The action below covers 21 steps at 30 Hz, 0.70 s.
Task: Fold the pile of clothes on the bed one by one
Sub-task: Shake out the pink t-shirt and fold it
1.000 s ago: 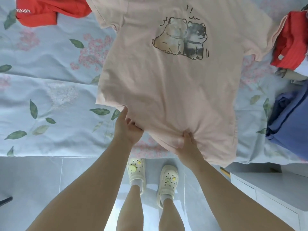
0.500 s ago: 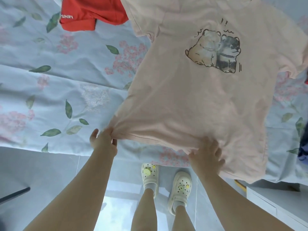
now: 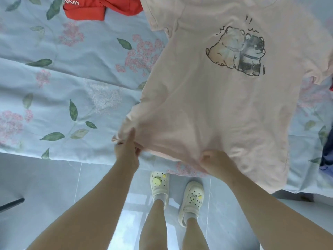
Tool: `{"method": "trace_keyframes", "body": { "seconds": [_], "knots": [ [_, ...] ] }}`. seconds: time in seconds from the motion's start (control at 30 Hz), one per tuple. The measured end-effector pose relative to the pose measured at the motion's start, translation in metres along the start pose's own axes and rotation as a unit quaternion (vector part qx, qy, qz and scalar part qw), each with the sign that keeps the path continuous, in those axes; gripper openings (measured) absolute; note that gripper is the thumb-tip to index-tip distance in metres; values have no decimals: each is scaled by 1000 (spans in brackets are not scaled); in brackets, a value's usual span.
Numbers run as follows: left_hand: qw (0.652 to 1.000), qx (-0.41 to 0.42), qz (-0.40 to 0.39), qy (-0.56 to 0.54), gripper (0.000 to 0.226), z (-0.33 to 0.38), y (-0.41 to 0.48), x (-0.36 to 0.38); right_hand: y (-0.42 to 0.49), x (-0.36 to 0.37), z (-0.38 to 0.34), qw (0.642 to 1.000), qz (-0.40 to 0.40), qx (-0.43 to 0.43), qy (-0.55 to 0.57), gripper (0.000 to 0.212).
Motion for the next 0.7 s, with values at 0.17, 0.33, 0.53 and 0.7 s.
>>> {"method": "trace_keyframes", "body": {
  "seconds": [0.17,0.33,0.53,0.7],
  "knots": [
    [977,-133,-134,95,23,-68,-37,38,-18,20,36,988,59,104,101,16],
    [991,-101,-84,33,11,-84,-48,47,-48,50,75,762,93,348,538,30],
    [970,-153,-145,117,31,-121,-75,59,-48,61,78,542,73,381,746,37],
    [980,-134,-61,134,17,-130,-75,44,-50,58,111,460,118,391,788,55]
  ]
}}
Point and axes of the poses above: each hand's wrist, its own y-axis towards the middle knuckle, its own x-axis out of the palm, z = x × y, the point moved 7 cm from there along y, towards the middle knuckle, and after that the axes turned 2 degrees about -y, right-handed, at the moved point
